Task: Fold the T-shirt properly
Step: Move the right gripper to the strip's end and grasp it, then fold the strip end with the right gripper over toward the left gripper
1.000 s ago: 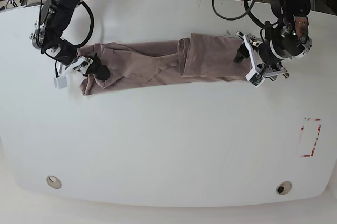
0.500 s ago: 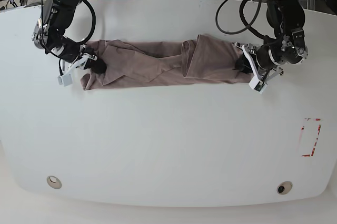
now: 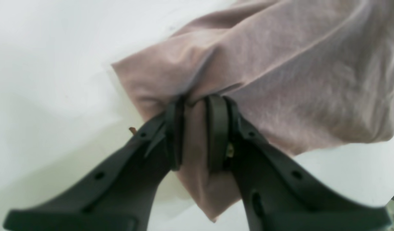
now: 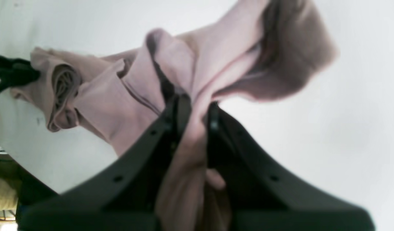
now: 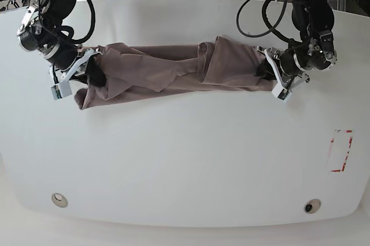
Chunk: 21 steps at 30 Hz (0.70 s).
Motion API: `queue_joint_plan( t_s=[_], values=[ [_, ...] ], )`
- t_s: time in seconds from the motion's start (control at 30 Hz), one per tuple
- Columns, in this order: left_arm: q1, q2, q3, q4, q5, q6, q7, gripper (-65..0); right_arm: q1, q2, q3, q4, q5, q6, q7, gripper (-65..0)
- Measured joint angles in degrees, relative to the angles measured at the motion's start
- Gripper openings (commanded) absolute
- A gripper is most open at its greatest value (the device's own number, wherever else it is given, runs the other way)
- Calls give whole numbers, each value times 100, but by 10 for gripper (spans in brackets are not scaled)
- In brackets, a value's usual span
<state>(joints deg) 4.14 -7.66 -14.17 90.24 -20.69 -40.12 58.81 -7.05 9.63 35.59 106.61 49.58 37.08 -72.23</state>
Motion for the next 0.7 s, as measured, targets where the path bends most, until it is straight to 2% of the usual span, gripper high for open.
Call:
queue_joint_plan(
  t_s=[0.07, 0.2, 0.37, 0.43, 0.63, 0.7],
  values=[
    [55, 0, -2, 15, -20, 0, -42, -542, -131, -7, -20, 391, -28, -17, -74, -650],
    [63, -7, 50, 24, -33, 2, -57, -542, -299, -26, -485, 691, 0, -20, -2, -650],
    [216, 55, 455, 118, 17, 22, -107, -542, -435, -629, -855, 693, 269, -74, -94, -650],
    [262, 205, 459, 151, -22, 24, -125, -542, -444, -846, -999, 697, 282, -238, -87, -650],
    [256, 466, 531, 146, -85, 17, -33, -542, -450, -1567, -1419, 704, 551, -302, -94, -650],
    [254, 575, 511, 149, -76, 20, -13, -542, -461, -1707, -1626, 713, 619, -299, -92, -650]
  ],
)
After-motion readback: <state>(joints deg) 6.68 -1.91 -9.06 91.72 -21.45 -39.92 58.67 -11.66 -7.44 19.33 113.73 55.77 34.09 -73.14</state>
